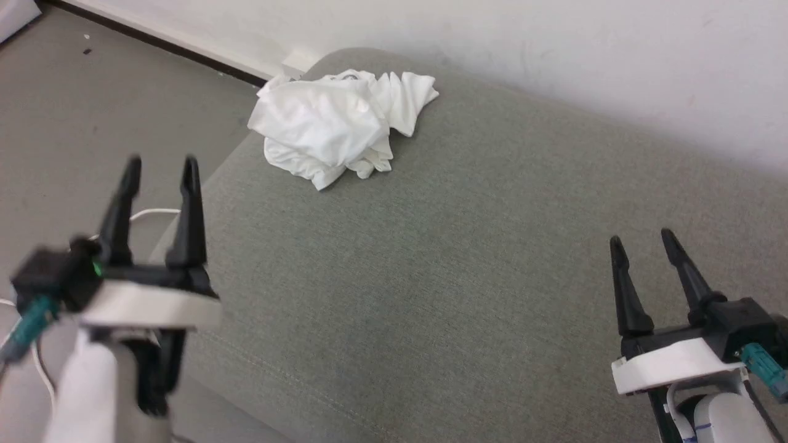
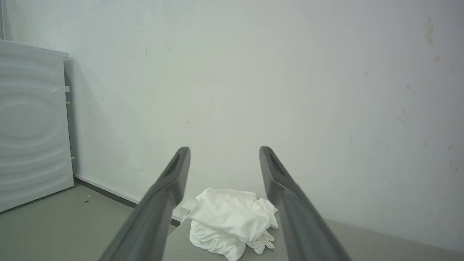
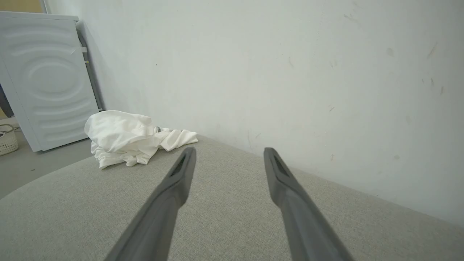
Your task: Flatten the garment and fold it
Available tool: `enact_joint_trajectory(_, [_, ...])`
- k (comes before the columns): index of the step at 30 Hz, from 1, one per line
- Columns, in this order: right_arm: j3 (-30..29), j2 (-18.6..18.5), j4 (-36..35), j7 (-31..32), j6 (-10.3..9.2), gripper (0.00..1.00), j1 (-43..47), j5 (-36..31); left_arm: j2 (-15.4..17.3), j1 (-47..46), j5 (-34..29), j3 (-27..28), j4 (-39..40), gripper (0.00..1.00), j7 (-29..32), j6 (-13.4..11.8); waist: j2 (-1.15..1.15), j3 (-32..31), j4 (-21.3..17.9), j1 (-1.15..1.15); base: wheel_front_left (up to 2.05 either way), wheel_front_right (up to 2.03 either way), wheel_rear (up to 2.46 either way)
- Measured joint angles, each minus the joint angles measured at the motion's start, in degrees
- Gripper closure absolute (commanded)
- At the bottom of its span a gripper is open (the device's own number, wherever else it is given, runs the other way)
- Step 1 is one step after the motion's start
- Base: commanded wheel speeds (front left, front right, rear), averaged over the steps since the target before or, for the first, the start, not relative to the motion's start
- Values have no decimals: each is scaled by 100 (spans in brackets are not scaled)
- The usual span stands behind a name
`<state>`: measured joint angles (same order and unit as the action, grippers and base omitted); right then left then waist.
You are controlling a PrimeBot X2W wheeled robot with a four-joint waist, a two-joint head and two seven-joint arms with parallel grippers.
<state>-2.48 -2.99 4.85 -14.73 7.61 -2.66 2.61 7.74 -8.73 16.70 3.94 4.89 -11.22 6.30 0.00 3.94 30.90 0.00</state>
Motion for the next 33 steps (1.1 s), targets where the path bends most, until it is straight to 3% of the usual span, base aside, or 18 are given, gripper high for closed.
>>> enact_joint_trajectory(3, [18, 0, -125, -1, 0, 0, -115, -105, 474, -748, -59, -34, -136, 0, 458, 24, 0, 159, -53, 1, 0, 0, 0])
enact_joint_trajectory(11, [175, 3, -657, 224, 0, 0, -319, -372, 1103, -2538, 163, -142, -1103, 0, 1408, 71, 0, 639, -277, 1, 0, 0, 0])
enact_joint_trajectory(17, [517, 14, -1204, 546, 0, 0, -531, -544, 1758, -3522, 420, -388, -2127, 0, 1780, 79, 0, 1082, -538, 1, 0, 0, 0])
enact_joint_trajectory(25, [693, 15, -1719, 816, 0, 0, -631, -720, 2503, -4305, 1289, -1461, -3048, 0, 2327, 80, 0, 1676, -980, 2, 0, 0, 0])
enact_joint_trajectory(33, [709, 14, -2078, 968, 0, 0, -679, -803, 2761, -4431, 2106, -2398, -3671, 0, 2862, 81, 0, 2278, -1338, 1, 0, 0, 0])
